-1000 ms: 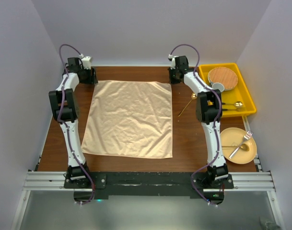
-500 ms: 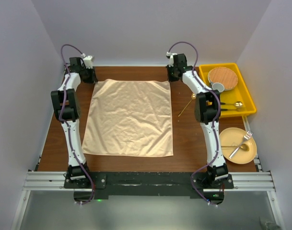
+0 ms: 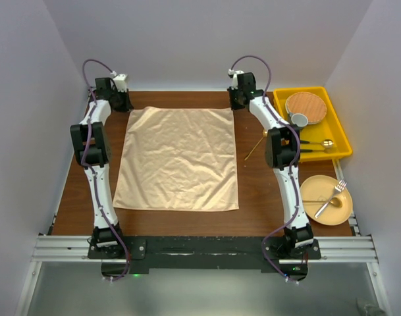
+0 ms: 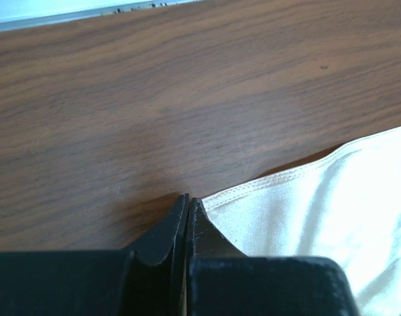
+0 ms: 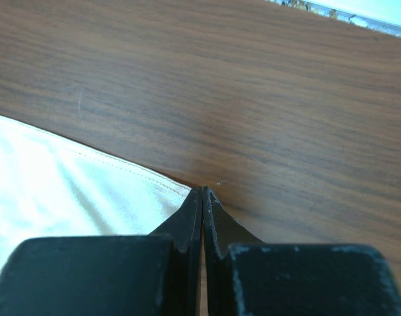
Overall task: Fold the napkin into a case and place the utensils inside
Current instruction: Pick up the flattened napkin from the center of the board, then fold and flatten the napkin at the center of the board.
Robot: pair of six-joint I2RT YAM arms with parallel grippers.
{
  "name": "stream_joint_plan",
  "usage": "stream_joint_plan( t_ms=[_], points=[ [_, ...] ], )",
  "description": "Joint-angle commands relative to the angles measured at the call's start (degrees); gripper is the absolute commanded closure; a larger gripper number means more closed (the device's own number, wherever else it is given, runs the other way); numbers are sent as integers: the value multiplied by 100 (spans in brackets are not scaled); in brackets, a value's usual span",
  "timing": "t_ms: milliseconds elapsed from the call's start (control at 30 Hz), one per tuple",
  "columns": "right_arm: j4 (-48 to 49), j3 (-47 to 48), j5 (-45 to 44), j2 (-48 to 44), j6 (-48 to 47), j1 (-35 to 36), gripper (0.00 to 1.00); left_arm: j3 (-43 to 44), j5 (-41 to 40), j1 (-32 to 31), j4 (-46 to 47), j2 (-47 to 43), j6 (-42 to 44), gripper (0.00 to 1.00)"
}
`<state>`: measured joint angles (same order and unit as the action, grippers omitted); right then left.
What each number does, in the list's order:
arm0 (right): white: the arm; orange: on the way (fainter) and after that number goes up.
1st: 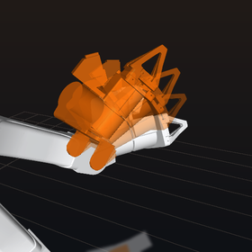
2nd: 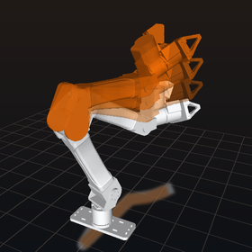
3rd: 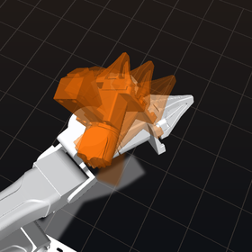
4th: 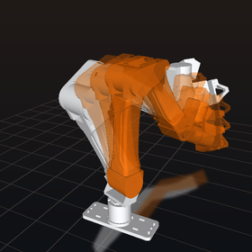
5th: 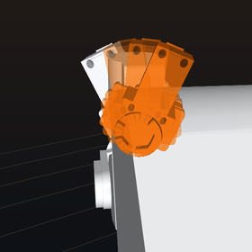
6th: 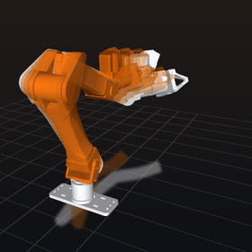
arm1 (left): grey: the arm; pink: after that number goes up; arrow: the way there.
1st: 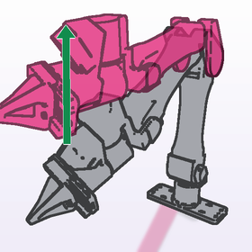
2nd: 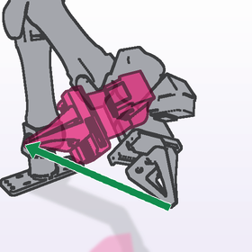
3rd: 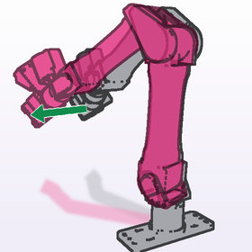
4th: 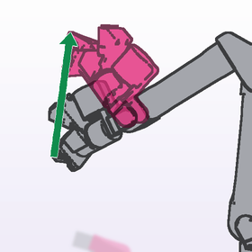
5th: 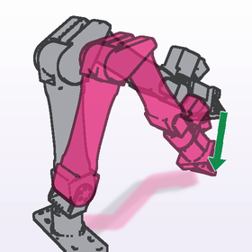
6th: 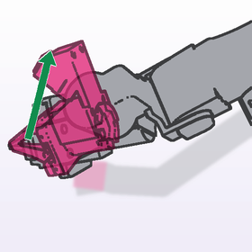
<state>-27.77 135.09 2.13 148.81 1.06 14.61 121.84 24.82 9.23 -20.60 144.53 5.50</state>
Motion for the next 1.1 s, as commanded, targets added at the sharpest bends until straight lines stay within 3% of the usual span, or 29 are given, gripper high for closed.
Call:
stream_joint_plan(
  t_ms=[0, 200, 500, 733, 933, 1067],
  points=[
    [298, 343, -108, -194, -71, 15, 100, 112, -73, 17, 504, -390, -110, 100],
    [237, 45, 164, -616, -71, 24, 100, -440, 374, 96, 688, -1013, -110, 100],
    [79, -965, 639, -1599, 17, 51, 100, -1478, 919, 298, 514, -1981, 548, 100],
    [-44, -2056, 903, -2461, -27, 130, 100, -2146, 1218, 395, -268, -2683, 1584, 100],
    [-290, -2978, 1114, -3182, -71, 235, 100, -3341, 1403, 676, -558, -3728, 2383, 100],
    [-334, -3934, 1228, -3954, -290, 270, 100, -3903, 1464, 790, -1478, -4239, 3236, 100]
  ],
)
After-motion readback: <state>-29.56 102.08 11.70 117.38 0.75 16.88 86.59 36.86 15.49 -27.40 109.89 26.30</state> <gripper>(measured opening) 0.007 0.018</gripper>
